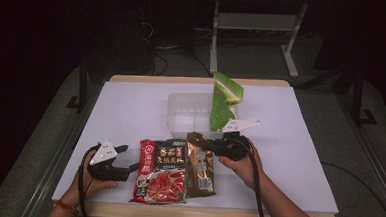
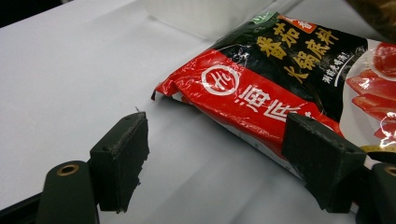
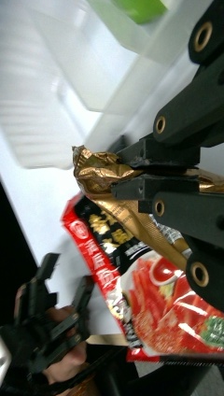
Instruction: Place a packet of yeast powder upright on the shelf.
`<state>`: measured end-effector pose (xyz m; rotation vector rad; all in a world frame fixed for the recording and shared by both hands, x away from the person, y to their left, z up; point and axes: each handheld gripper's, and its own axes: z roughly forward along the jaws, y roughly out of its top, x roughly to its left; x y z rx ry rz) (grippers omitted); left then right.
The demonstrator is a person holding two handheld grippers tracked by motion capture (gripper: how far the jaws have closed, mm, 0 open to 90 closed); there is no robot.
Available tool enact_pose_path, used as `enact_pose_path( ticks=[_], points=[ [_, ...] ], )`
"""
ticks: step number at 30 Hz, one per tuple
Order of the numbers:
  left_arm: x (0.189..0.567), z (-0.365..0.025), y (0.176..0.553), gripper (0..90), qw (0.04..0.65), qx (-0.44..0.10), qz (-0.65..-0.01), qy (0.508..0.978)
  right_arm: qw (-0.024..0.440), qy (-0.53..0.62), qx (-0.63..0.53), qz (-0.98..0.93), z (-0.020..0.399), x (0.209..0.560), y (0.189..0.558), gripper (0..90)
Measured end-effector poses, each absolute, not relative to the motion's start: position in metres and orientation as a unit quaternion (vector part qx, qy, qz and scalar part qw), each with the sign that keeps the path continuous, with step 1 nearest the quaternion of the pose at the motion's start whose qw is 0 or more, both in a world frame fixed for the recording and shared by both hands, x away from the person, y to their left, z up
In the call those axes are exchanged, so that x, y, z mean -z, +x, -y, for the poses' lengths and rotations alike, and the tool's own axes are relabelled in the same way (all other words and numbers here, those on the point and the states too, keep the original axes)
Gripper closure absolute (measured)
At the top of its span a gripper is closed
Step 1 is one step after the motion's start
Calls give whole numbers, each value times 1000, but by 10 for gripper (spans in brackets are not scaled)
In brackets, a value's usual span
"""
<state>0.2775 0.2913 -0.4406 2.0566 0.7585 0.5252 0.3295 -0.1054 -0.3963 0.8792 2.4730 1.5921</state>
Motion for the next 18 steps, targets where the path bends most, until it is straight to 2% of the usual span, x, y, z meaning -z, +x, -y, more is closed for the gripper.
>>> enact_pose_path(
  ticks=[7,18],
  points=[
    [441,-292,277,226,427,-212,-304,825,93,262,-520,-808,108,379,314,859],
    [439,-294,277,226,434,-213,-304,821,151,254,-527,-797,114,361,305,866]
  ],
)
